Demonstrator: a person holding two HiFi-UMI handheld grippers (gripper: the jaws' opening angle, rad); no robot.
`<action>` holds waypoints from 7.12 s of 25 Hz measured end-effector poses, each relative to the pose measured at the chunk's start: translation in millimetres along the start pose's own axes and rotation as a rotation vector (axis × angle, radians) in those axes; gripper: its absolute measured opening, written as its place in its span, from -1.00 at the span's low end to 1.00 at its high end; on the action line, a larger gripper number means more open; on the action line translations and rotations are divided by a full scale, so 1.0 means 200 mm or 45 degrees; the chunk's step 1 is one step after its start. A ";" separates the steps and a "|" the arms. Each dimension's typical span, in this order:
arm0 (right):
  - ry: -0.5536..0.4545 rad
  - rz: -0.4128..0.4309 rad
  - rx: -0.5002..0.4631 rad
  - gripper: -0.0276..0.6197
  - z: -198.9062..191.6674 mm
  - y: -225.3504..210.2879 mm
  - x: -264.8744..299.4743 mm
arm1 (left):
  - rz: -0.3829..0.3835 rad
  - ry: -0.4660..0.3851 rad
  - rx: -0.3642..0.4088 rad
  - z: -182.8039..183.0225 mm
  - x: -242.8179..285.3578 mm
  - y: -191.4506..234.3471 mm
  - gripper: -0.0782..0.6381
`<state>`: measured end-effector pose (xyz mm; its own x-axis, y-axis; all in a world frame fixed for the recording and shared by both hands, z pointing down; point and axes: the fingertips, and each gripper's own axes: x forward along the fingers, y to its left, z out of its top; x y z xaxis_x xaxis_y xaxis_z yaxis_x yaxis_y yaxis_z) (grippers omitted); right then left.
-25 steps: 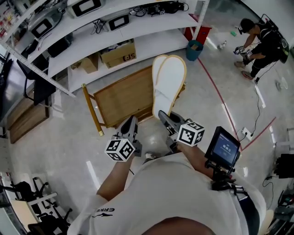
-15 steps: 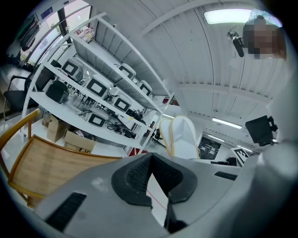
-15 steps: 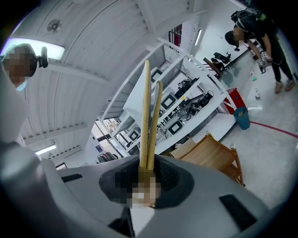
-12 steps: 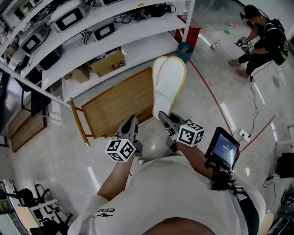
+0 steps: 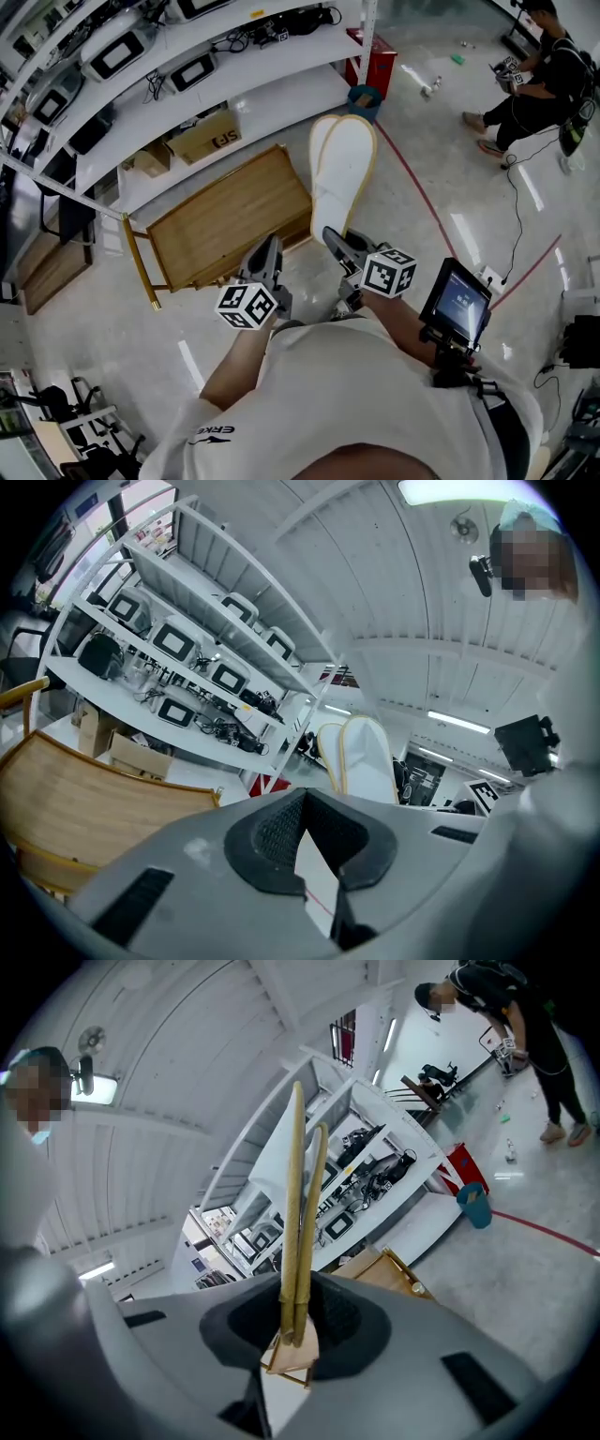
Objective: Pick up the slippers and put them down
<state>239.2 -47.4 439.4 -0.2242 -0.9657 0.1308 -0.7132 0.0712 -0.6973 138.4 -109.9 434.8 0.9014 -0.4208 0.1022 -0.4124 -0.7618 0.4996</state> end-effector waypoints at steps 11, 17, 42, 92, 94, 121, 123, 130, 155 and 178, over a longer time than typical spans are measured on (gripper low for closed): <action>0.008 -0.007 0.038 -0.71 0.10 -0.17 -0.03 | -0.001 0.050 -0.007 -0.08 0.19 -0.08 -0.77; 0.030 -0.026 0.048 -0.71 0.11 -0.22 0.06 | -0.006 0.066 -0.015 -0.06 0.28 0.00 -0.77; 0.426 -0.026 0.118 -0.71 -0.07 -0.50 0.65 | 0.248 0.005 -0.155 0.05 0.39 0.53 -0.77; 1.052 0.122 0.790 -0.71 -0.74 -0.94 0.80 | 0.677 0.080 -0.280 -0.24 0.34 0.73 -0.77; 1.056 0.127 0.817 -0.71 -0.75 -0.96 0.80 | 0.678 0.083 -0.278 -0.25 0.34 0.73 -0.77; 1.062 0.053 0.741 -0.49 -0.85 -1.14 0.77 | 0.703 0.136 -0.274 -0.37 0.32 0.75 -0.77; 1.060 0.055 0.730 -0.45 -0.85 -1.14 0.78 | 0.703 0.136 -0.273 -0.37 0.32 0.75 -0.77; 1.039 0.064 0.692 -0.35 -0.80 -1.15 0.78 | 0.706 0.130 -0.269 -0.37 0.33 0.73 -0.77; 0.802 0.075 0.239 -0.35 -0.38 -1.06 0.56 | 0.626 0.040 -0.205 -0.34 0.35 0.49 -0.77; 0.335 0.163 -0.400 -0.90 -0.02 -0.14 0.19 | 0.410 -0.124 -0.090 -0.18 -0.03 0.11 -0.77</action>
<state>248.1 -85.9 466.4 -0.4571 -0.8503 0.2609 -0.8271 0.2985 -0.4763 128.0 -106.5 475.6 0.7080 -0.6820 0.1835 -0.6606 -0.5477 0.5135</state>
